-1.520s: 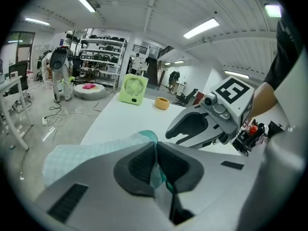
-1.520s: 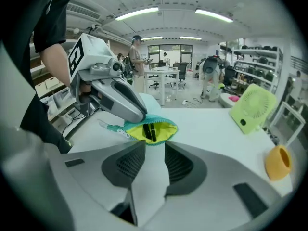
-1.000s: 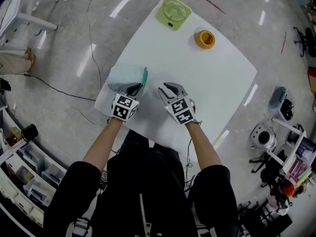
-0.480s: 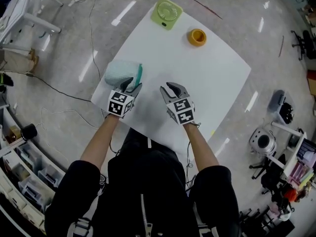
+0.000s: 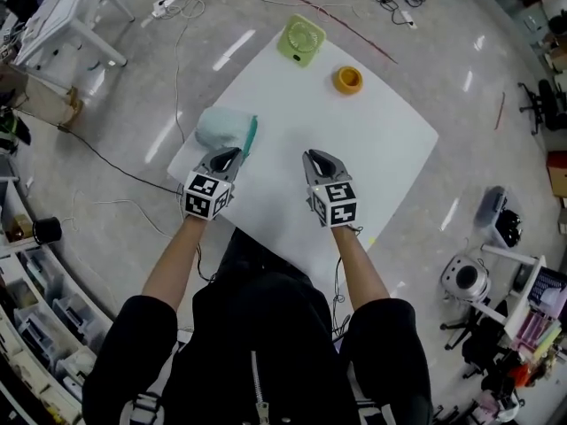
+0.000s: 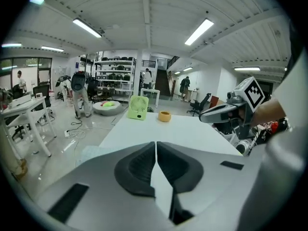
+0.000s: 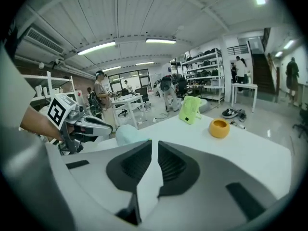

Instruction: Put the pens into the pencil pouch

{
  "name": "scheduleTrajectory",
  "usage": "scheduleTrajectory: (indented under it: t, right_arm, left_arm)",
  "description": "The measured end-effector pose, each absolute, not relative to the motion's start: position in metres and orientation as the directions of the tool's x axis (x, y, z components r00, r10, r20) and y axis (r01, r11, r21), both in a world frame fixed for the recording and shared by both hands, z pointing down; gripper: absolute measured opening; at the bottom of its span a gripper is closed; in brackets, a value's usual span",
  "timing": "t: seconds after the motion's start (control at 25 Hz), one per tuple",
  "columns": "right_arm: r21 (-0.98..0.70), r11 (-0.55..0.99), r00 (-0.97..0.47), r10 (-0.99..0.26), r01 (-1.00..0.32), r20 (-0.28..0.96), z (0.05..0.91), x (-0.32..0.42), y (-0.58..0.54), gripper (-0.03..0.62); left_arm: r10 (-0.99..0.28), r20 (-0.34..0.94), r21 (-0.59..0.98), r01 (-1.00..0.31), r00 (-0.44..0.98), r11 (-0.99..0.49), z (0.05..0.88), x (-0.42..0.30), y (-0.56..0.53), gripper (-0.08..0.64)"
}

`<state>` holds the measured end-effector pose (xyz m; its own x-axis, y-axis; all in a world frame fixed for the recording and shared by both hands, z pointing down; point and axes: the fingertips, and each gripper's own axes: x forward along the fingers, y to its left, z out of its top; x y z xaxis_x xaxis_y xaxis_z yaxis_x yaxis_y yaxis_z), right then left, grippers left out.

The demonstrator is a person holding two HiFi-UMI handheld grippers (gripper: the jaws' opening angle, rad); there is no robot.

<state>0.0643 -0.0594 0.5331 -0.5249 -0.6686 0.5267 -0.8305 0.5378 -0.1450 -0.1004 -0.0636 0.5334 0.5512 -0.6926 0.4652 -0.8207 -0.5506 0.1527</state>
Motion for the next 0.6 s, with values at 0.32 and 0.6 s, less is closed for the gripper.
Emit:
scheduleTrajectory:
  t: [0.32, 0.6]
  right_arm:
    - [-0.086, 0.54, -0.518, -0.731, -0.837, 0.445, 0.486, 0.075, -0.049, 0.009]
    - [-0.072, 0.512, -0.502, -0.789, -0.856, 0.354, 0.441, 0.09, -0.035, 0.009]
  left_arm:
    - [-0.762, 0.39, 0.119, -0.848, 0.518, -0.516, 0.485, -0.107, -0.047, 0.026]
    - [-0.819, 0.289, 0.093, -0.866, 0.496, -0.492, 0.425, -0.114, -0.037, 0.026]
